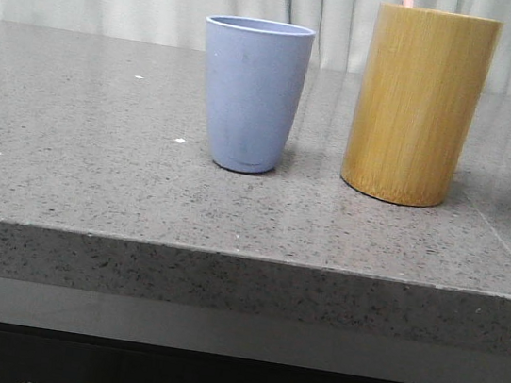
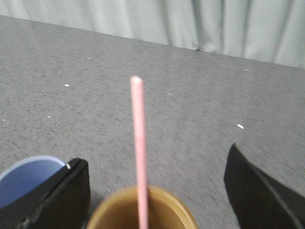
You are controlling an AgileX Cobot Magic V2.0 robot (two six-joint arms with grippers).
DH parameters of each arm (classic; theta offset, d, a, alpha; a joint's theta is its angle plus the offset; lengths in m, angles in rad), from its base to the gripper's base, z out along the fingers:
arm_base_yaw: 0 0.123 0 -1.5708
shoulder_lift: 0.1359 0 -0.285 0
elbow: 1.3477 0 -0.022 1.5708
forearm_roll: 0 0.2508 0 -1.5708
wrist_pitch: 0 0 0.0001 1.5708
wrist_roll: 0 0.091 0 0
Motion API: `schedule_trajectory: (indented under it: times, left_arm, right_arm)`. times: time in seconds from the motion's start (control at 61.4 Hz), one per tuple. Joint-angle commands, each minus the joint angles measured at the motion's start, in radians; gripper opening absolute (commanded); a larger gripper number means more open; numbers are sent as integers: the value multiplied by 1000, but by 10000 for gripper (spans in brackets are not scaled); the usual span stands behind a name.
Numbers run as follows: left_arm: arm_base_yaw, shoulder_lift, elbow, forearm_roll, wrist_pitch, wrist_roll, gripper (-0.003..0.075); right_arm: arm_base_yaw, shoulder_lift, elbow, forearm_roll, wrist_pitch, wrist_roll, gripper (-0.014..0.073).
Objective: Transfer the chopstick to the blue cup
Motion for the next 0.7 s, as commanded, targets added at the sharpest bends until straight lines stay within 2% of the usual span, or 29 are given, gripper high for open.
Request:
schedule_trajectory:
  times: [0.0,0.179,0.261,0.293,0.44,0.554,0.684]
  left_arm:
    - [-1,7,-25,-11,-87,-7,-19]
    - [-1,7,-25,-11,-87,-7,-19]
    - [-1,7,-25,-11,-87,-7,-19]
    - [-1,7,-25,-11,-87,-7,-19]
    - [-1,7,-25,-11,-87,-7,-19]
    - [-1,7,-25,-11,-87,-7,-19]
    - [-1,7,-25,-11,-87,-7,-19]
  right_arm:
    - [11,63,-102,-5,-90,-13,589]
    - [11,180,-193,-5,-89,-13,584]
    - [11,199,-204,-6,-84,-13,537]
    - [11,199,-204,-6,-84,-13,506]
    - [10,198,-204,-6,-87,-13,260]
    - [10,198,-204,-6,-89,-13,100]
    - [10,198,-204,-6,-89,-13,-22]
